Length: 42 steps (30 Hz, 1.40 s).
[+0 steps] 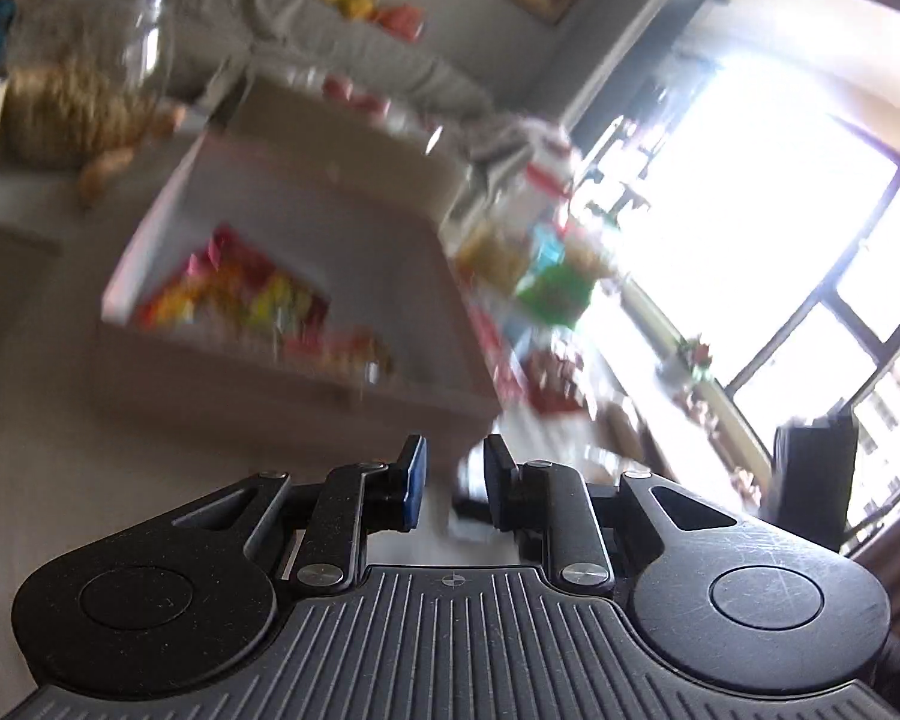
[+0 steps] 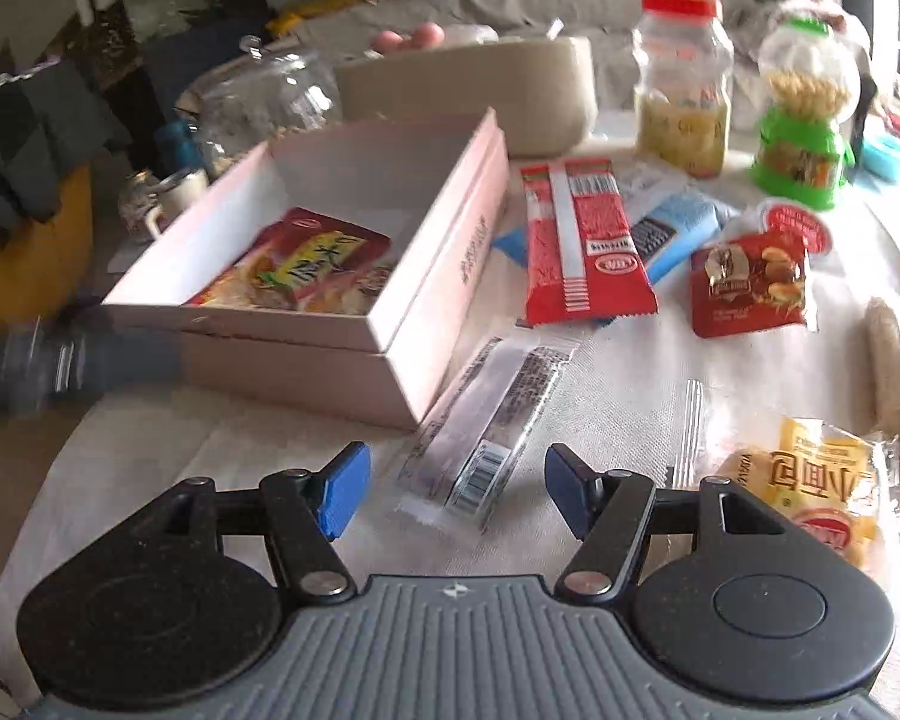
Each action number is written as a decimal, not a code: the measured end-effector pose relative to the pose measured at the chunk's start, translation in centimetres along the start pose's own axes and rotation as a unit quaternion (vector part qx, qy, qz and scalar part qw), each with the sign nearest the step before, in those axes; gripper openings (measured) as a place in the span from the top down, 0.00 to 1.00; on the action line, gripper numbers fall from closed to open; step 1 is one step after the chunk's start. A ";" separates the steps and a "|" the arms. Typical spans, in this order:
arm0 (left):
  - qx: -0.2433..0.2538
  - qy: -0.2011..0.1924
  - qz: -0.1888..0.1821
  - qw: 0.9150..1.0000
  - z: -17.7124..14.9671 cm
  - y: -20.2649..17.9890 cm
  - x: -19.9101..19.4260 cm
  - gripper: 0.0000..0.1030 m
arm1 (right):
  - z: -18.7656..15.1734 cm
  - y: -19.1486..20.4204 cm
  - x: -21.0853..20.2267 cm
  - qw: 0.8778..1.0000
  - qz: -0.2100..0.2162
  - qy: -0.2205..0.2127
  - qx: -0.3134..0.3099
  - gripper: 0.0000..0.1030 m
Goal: Organize snacks
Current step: 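Place the chicken snack bag and candy bag into the pink box, then grasp the clear packet with the left gripper while the right gripper grasps the bread bun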
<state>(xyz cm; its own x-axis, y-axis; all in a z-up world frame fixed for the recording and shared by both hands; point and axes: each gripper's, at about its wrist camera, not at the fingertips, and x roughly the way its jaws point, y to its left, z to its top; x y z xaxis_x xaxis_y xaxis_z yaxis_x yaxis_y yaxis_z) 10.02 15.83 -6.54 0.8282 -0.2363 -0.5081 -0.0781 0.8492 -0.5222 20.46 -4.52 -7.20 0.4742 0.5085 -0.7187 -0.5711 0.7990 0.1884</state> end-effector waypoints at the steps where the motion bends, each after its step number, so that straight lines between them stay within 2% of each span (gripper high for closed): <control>1: -0.004 0.009 0.008 1.000 -0.5 0.2 0.1 0.77 | 0.1 -0.2 0.1 1.000 -0.002 0.003 0.005 0.38; 4: -0.009 0.033 0.031 0.999 -1.8 0.5 0.2 0.77 | -0.3 -0.8 -0.8 1.000 0.003 -0.006 0.020 0.38; 8: 0.010 0.044 0.041 0.998 -2.5 0.0 0.4 0.77 | -1.8 -3.1 -4.0 0.997 0.001 -0.049 0.054 0.37; 13: 0.067 0.037 0.035 0.996 -3.0 -2.8 3.2 0.77 | -4.9 -7.4 -7.8 0.990 0.008 -0.062 0.123 0.34; 16: 0.107 0.035 0.055 0.992 -2.8 -4.7 5.7 0.77 | -6.9 -9.7 -10.3 0.985 -0.002 -0.081 0.155 0.34; 18: 0.129 0.040 0.074 0.988 -2.8 -5.8 7.3 0.77 | -7.7 -10.5 -11.7 0.983 -0.035 -0.103 0.147 0.30; 22: 0.145 0.040 0.112 0.982 -3.0 -7.2 9.7 0.77 | -8.2 -10.7 -12.6 0.976 -0.162 -0.130 0.058 0.19; 24: 0.149 0.033 0.127 0.980 -3.1 -7.7 10.1 0.76 | -8.1 -11.3 -12.0 0.974 -0.184 -0.129 0.043 0.17; 26: 0.147 0.033 0.135 0.979 -3.1 -8.1 10.2 0.75 | -7.5 -12.5 -11.2 0.976 -0.159 -0.123 0.077 0.17; 28: 0.154 0.036 0.136 0.978 -3.1 -8.4 10.7 0.74 | -6.7 -13.9 -10.0 0.977 -0.117 -0.124 0.129 0.17; 31: 0.172 0.043 0.131 0.975 -3.3 -9.0 11.0 0.73 | -6.0 -14.5 -7.6 0.973 -0.111 -0.107 0.173 0.17; 33: 0.181 0.051 0.117 0.975 -3.4 -9.1 11.0 0.73 | -6.0 -13.2 -6.9 0.974 -0.139 -0.108 0.141 0.28; 34: 0.183 0.057 0.105 0.976 -3.5 -9.1 10.9 0.73 | -6.1 -12.4 -6.8 0.977 -0.139 -0.103 0.122 0.29; 37: 0.197 0.071 0.073 0.975 -3.9 -9.5 11.1 0.73 | -7.1 -10.8 -7.4 0.985 -0.114 -0.096 0.091 0.33; 39: 0.203 0.078 0.069 0.974 -4.2 -9.9 11.1 0.73 | -7.9 -10.0 -8.1 0.987 -0.105 -0.095 0.078 0.33; 42: 0.158 0.067 0.064 0.983 -3.8 -9.9 10.8 0.74 | -9.2 -9.8 -9.4 0.986 -0.099 -0.102 0.081 0.33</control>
<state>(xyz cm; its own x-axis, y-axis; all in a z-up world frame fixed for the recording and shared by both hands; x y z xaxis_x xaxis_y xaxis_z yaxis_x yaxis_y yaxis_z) 17.64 3.08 -9.51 0.7412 -0.1601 -0.6519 0.0167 0.9752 -0.2206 15.40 -20.10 -8.47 0.7003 0.3782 -0.6055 -0.3467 0.9216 0.1746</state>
